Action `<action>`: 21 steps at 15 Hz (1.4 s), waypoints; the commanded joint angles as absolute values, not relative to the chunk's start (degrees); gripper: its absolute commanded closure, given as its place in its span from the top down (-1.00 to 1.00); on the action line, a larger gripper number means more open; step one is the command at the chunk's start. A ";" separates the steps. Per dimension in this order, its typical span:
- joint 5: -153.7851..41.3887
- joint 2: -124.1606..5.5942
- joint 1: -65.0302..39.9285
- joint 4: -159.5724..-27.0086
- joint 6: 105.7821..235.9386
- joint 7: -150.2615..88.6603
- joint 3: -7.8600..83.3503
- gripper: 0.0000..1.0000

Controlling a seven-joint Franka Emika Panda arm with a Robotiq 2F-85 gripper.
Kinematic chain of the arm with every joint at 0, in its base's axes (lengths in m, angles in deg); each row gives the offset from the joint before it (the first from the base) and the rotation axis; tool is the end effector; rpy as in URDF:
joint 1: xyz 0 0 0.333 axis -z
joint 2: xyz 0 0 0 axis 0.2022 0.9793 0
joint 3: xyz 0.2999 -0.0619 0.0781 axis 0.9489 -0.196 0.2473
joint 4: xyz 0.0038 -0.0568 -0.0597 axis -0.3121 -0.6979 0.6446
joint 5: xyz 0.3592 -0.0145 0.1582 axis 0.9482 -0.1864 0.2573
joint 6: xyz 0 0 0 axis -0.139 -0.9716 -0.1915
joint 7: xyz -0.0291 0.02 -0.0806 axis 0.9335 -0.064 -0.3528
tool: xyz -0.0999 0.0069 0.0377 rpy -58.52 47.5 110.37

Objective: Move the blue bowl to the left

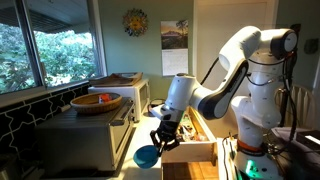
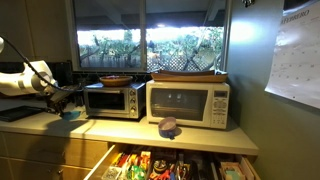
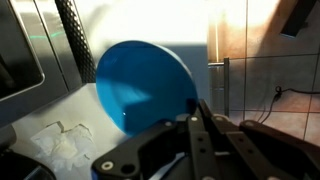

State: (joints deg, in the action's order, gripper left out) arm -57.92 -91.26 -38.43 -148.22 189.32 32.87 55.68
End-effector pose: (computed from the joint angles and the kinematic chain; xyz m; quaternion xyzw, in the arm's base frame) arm 0.3446 0.3001 0.3931 0.6064 0.7727 0.1673 0.0849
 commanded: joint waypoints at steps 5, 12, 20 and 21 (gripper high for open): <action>-60.63 -85.64 -40.60 -144.47 195.73 37.58 58.13 -0.98; -64.38 -74.62 -39.23 -133.61 195.55 39.70 62.37 -0.98; -68.58 -62.25 -38.54 -120.95 193.57 40.70 65.40 -0.98; -68.77 -61.18 -38.42 -120.04 193.59 40.85 65.66 -0.98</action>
State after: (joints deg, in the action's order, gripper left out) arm -66.50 -65.16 -39.47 -124.18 194.80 40.43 64.34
